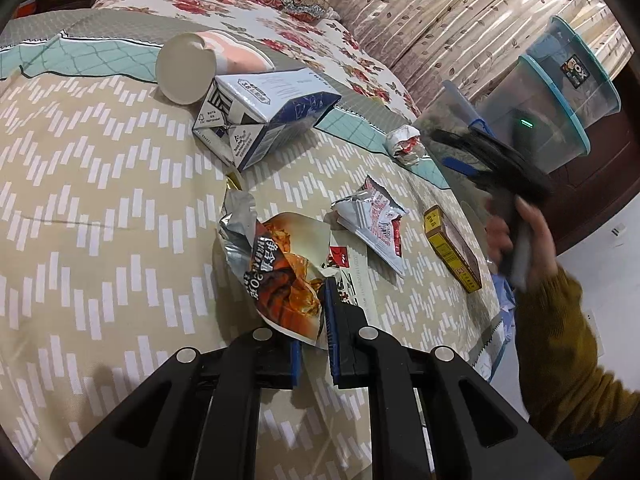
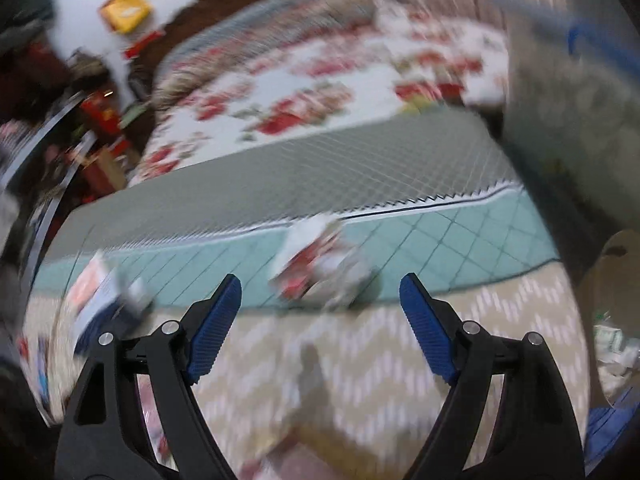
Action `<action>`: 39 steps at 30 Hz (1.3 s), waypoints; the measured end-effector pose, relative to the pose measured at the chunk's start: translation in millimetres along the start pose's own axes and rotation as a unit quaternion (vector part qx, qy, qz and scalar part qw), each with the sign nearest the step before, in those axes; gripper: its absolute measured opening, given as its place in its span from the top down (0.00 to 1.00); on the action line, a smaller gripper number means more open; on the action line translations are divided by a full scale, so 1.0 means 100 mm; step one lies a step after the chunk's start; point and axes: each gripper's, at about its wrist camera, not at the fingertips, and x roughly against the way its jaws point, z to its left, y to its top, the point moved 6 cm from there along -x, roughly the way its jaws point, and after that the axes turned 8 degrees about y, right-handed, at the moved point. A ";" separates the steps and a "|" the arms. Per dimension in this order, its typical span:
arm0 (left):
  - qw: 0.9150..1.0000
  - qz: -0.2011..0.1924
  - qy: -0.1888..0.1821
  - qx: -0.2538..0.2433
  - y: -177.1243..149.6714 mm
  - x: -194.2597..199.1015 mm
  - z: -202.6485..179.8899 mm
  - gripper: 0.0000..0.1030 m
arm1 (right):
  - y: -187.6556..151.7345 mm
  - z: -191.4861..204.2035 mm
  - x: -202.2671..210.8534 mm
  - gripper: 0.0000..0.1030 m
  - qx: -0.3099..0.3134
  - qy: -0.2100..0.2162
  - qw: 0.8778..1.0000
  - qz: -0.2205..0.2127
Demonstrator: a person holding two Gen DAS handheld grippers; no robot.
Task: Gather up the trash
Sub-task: 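Grasp the crumpled white-red paper ball with the right tool while the left tool holds the snack bag, then carry the snack bag and paper ball into the wastebasket and open both tools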
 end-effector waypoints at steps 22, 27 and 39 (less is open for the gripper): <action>0.998 -0.048 -0.021 -0.038 0.04 0.47 -0.16 0.92 | -1.20 0.91 0.56 0.59 0.070 0.163 0.984 0.011; 0.996 -0.060 -0.033 -0.056 0.10 0.64 -0.40 0.92 | -1.62 0.78 0.64 0.59 0.036 0.169 0.985 0.006; 0.973 0.004 -0.086 -0.214 0.45 -0.23 -2.31 0.92 | -1.49 -0.74 1.65 0.58 -0.066 0.061 0.984 -0.152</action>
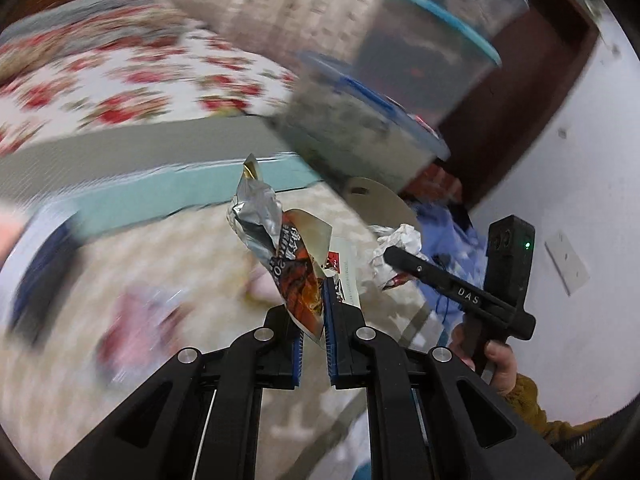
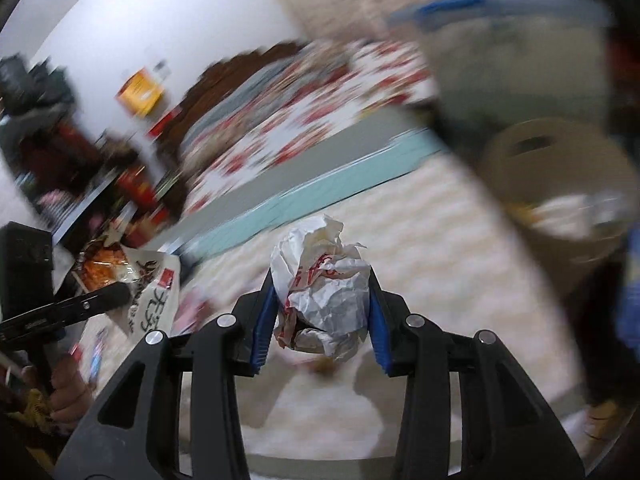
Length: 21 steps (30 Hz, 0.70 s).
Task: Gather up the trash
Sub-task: 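Carry the snack bag and paper ball into the wastebasket and open both tools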
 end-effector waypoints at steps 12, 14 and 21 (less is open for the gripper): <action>0.992 0.057 -0.018 -0.112 1.13 -1.99 -1.54 0.78 | 0.80 -1.72 0.46 0.45 -0.053 -0.138 0.986 -0.072; 0.990 0.061 0.006 -0.129 1.22 -2.31 -1.70 0.59 | 0.88 -1.93 0.43 0.30 -0.064 -0.156 0.983 -0.076; 0.985 0.076 0.024 -0.150 1.08 -2.50 -1.71 0.60 | 0.89 -2.06 0.62 0.29 -0.087 -0.147 0.978 -0.119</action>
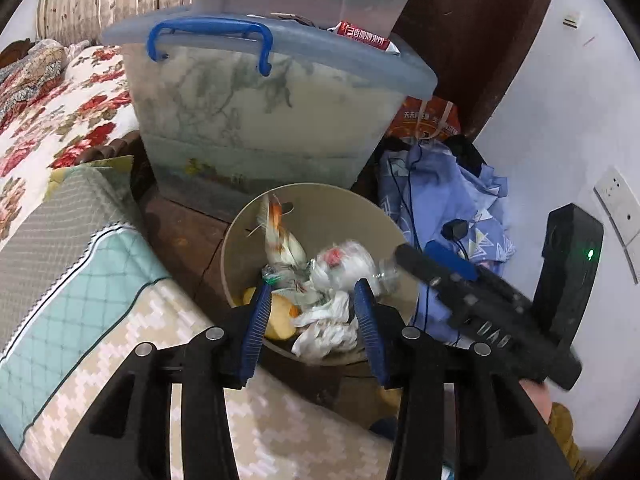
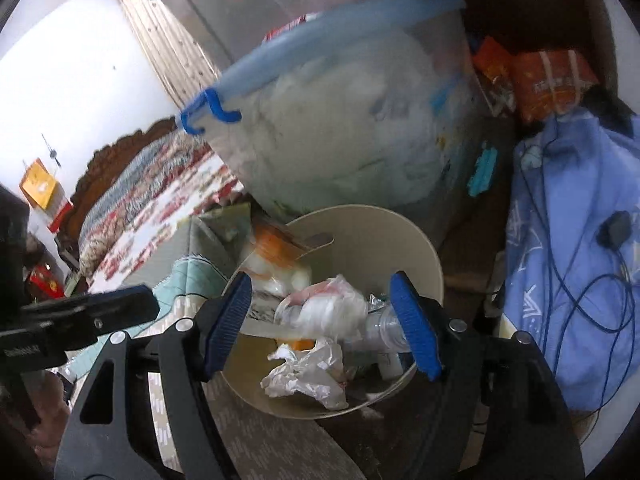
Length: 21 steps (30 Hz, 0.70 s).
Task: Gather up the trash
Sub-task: 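Carry the snack bag and paper ball into the wastebasket and open both tools, then grasp the foil wrapper with the left tool while the right tool grasps the pink-and-yellow box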
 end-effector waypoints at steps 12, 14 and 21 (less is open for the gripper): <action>0.996 -0.067 0.013 0.063 -0.89 1.61 1.02 0.60 | -0.47 0.90 0.08 0.30 0.009 0.138 0.989 0.047; 0.991 -0.082 0.045 0.094 -1.14 1.94 1.38 0.60 | -0.64 1.20 0.03 0.30 0.030 0.163 0.984 0.071; 0.966 -0.079 0.128 0.210 -2.11 2.54 2.29 0.60 | -1.20 2.08 -0.09 0.33 0.110 0.208 0.963 0.129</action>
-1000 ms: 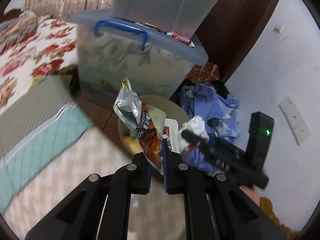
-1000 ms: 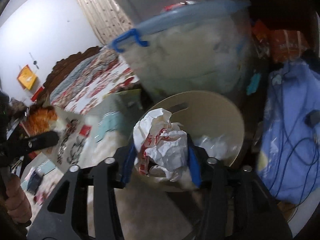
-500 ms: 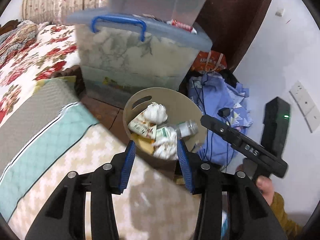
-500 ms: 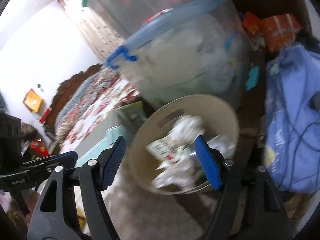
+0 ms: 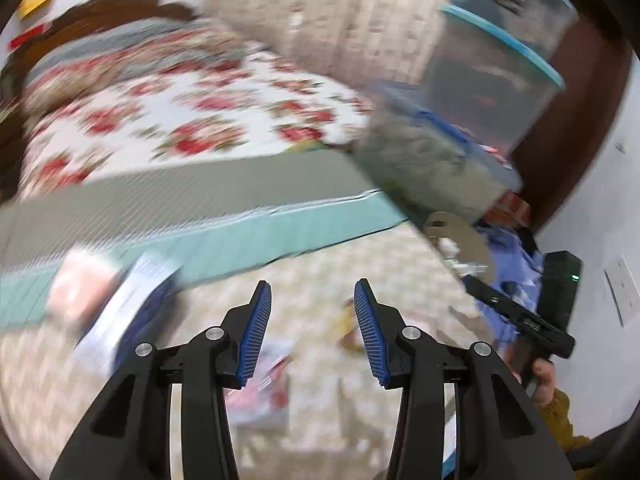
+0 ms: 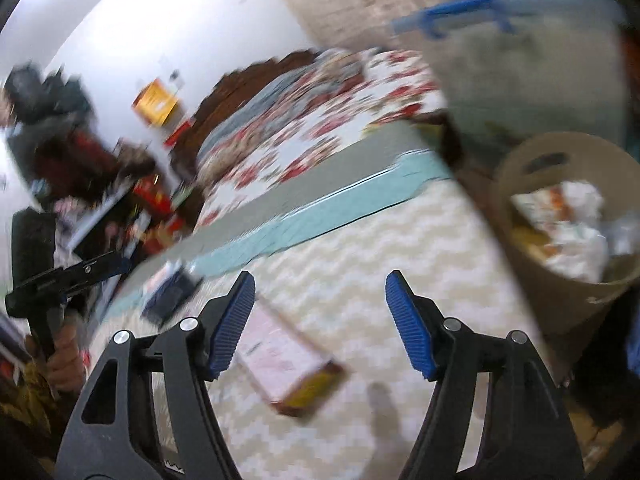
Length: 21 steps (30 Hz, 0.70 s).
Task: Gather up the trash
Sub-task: 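Grasp the foil wrapper with the left tool while the right tool grasps the pink-and-yellow box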
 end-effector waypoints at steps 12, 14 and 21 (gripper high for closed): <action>0.995 0.056 0.084 -0.027 -0.72 -0.46 0.34 0.34 | -0.56 0.45 -0.51 0.12 0.135 -0.104 0.980 0.106; 0.994 0.065 0.083 -0.018 -0.76 -0.56 0.38 0.34 | -0.61 0.40 -0.53 0.12 0.136 -0.111 0.977 0.121; 0.995 0.090 0.047 0.008 -0.83 -0.70 0.34 0.89 | -0.63 0.33 -0.63 0.20 0.121 -0.106 0.976 0.146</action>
